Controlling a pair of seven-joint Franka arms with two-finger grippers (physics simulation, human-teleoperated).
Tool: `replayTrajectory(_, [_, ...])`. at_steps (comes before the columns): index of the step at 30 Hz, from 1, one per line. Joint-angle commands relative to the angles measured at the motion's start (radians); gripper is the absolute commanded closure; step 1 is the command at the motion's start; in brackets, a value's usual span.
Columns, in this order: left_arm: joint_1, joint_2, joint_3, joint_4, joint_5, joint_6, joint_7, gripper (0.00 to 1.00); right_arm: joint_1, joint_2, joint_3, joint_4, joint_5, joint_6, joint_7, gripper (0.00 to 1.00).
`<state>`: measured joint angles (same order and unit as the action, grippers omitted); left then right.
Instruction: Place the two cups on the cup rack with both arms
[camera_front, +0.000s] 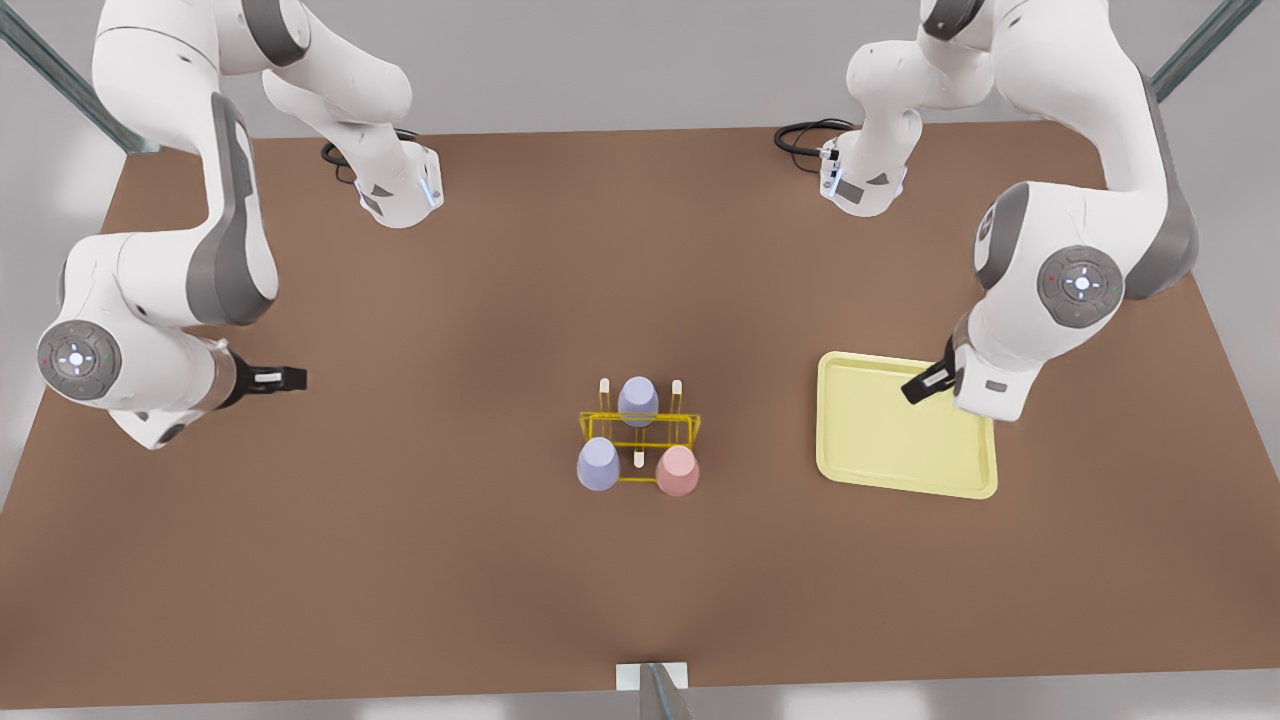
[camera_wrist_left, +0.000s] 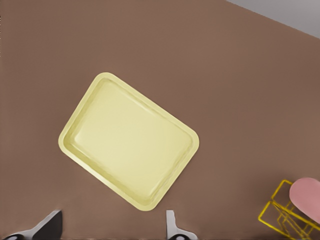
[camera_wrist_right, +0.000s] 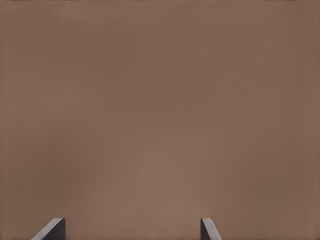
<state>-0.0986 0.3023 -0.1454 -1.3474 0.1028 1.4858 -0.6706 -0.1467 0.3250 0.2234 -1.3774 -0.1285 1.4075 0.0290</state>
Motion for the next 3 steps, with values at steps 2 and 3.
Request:
replayTrajectory(2, [-0.007,-0.014,0.004,-0.004,-0.054,-0.188,0.462,0.00,-0.002,-0.014,-0.002,0.003,-0.003,-0.018,-0.014,0.00])
replayTrajectory(3, [-0.006,-0.017,-0.019,-0.003,-0.054,-0.187,0.459,0.00,-0.004,-0.017,-0.002,0.003,-0.003,-0.024,-0.014,0.00])
